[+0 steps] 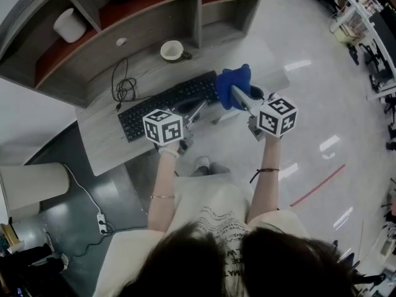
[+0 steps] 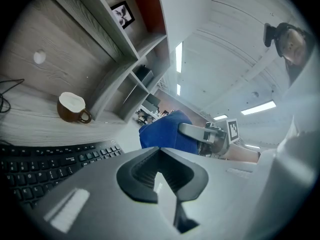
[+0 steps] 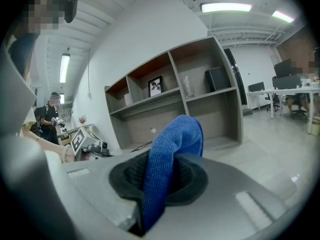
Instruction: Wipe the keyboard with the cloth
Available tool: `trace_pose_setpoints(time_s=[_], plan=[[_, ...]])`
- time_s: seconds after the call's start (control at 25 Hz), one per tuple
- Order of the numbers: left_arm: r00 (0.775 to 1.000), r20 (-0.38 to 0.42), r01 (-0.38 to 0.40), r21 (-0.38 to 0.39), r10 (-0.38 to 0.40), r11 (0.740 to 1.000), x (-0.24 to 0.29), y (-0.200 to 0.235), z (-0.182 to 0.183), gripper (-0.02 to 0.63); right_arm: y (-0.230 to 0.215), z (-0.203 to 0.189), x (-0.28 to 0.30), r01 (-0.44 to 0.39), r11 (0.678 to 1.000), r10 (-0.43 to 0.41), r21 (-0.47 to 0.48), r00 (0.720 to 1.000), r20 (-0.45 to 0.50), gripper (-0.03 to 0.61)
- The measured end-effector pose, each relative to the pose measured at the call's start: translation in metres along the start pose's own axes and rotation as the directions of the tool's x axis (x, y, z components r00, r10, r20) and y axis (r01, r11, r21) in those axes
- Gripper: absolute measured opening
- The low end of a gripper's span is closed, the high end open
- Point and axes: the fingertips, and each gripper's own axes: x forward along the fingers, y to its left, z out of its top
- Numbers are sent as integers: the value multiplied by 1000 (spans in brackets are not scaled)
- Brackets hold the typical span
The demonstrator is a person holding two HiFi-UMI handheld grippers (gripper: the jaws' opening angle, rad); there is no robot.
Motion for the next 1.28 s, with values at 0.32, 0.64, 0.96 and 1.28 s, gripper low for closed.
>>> trace_pose_setpoints(time_s=[0.32,0.64,0.96,1.28], plan=[[999,24,-33,-46,34,998,3,8,-7,-12,-12,-8,3,7,1000,-7,7,999,-40,52],[992,67,-104,-54,107,993,19,13,4,-12,-43,-10,11,-8,1000,8,7,996,-83,52],[982,81,-162,-91,169,983,36,23,0,-12,-66,-20,32,-54,998,55,14,989,-135,52],[966,104,-225,-114,237,968,41,37,4,-12,-78,-37,54,-103,994,105,25,977,-187,52]])
